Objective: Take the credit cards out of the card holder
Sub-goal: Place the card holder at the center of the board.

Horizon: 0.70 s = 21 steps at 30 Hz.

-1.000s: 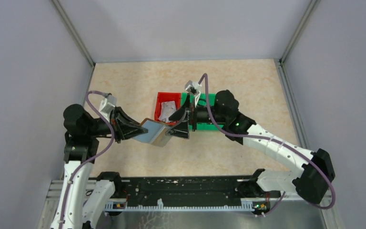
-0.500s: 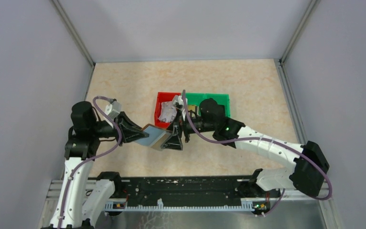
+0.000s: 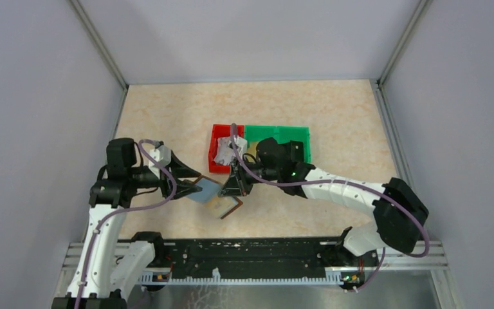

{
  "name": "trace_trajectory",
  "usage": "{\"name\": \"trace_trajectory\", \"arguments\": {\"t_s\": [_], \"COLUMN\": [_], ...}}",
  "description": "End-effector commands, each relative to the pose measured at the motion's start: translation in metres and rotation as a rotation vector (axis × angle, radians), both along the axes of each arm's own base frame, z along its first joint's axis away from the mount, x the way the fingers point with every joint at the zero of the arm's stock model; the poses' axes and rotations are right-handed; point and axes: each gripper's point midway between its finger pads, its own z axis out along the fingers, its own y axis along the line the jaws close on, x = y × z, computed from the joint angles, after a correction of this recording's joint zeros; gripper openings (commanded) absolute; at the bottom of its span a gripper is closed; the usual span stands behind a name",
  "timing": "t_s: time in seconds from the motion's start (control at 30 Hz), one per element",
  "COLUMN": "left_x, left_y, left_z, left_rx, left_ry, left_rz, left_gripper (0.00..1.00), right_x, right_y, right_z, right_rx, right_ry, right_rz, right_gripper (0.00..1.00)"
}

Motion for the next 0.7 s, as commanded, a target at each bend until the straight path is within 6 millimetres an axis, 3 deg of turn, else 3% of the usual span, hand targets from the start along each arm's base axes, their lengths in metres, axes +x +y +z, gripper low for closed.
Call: {"name": "trace_trajectory", "arguments": {"t_s": [0.0, 0.1, 0.13, 0.27, 0.43, 0.57, 0.67], "left_x": [0.003, 0.006, 0.008, 0.016, 0.021, 0.04, 0.071], "left_y": [0.007, 0.011, 0.011, 0.012, 0.011, 0.015, 0.026], "left_z": [-0.032, -0.044, -0.045, -0.044, -0.037, -0.036, -0.042], "left_rx": [0.105, 0.149, 0.156, 0.166, 0.152, 0.174, 0.22], "left_ry": [-0.075, -0.064, -0.059, -0.054, -0.044, -0.002, 0.057], "left_rz": [-0.01, -0.008, -0.004, 0.009, 0.025, 0.114, 0.259], "left_gripper": [0.62, 0.94, 0.98, 0.99, 0.99, 0.99, 0.99], "right_x": [0.006, 0.007, 0.01, 0.027, 0.045, 0.055, 0.062], "right_y": [0.003, -0.001, -0.003, -0.02, -0.039, -0.052, -0.063], "right_z": [-0.026, -0.052, -0.061, -0.098, -0.129, -0.139, -0.124], "right_rx": [-0.016, -0.051, -0.07, -0.133, -0.203, -0.237, -0.245], "right_ry": [0.072, 0.107, 0.111, 0.109, 0.088, 0.077, 0.016], "right_rz": [-0.063, -0.097, -0.121, -0.24, -0.387, -0.478, -0.526], "right_gripper": [0.0, 0.0, 0.0, 0.0, 0.0, 0.34, 0.56]}}
